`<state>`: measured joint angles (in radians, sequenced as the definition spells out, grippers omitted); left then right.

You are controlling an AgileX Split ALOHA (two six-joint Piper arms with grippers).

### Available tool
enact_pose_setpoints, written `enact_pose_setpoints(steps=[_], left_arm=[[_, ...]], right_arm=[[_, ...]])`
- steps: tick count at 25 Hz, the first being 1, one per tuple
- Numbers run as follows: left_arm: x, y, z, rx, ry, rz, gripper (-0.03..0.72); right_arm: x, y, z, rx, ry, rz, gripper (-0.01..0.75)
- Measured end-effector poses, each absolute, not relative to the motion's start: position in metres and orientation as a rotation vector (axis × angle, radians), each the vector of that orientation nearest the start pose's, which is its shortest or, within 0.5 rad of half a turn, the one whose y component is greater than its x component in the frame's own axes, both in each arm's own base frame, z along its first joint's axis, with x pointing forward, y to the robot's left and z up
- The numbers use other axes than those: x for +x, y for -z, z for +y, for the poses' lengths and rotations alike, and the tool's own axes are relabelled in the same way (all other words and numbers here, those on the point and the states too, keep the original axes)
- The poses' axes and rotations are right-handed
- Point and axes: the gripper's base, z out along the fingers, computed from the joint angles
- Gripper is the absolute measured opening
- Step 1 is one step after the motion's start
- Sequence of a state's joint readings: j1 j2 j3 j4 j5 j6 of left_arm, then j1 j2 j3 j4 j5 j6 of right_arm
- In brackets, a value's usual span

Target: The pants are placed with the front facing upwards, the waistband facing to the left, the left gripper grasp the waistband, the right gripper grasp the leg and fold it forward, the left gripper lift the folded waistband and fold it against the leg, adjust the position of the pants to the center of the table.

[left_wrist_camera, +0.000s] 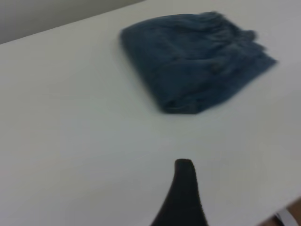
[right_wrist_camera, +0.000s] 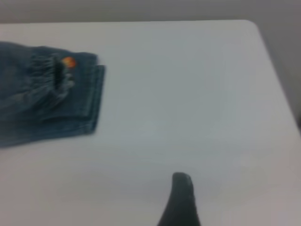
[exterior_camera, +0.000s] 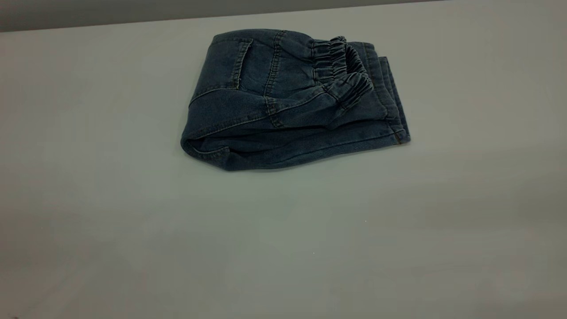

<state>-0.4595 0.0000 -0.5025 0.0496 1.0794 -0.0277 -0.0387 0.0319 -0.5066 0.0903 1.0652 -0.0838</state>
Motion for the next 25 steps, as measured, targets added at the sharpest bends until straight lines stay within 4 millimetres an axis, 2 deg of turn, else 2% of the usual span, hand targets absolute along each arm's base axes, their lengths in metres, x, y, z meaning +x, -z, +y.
enact_pose_setpoints(steps=[4, 11, 25], left_arm=[[-0.0046, -0.2765, 0.0055, 0.265, 0.136, 2.045, 0.562], [-0.0059, -0.2765, 0.0042, -0.002, -0.024, 2.060, 0.562], [-0.0061, -0.2765, 0.0039, -0.041, -0.048, 2.059, 0.562]], right_arm=[[-0.0012, -0.2791, 0.0072, -0.113, -0.071, 2.068, 0.510], [-0.0064, -0.2789, 0.0071, -0.111, -0.069, 2.037, 0.510], [-0.0062, -0.2789, 0.0073, -0.111, -0.071, 2.038, 0.510]])
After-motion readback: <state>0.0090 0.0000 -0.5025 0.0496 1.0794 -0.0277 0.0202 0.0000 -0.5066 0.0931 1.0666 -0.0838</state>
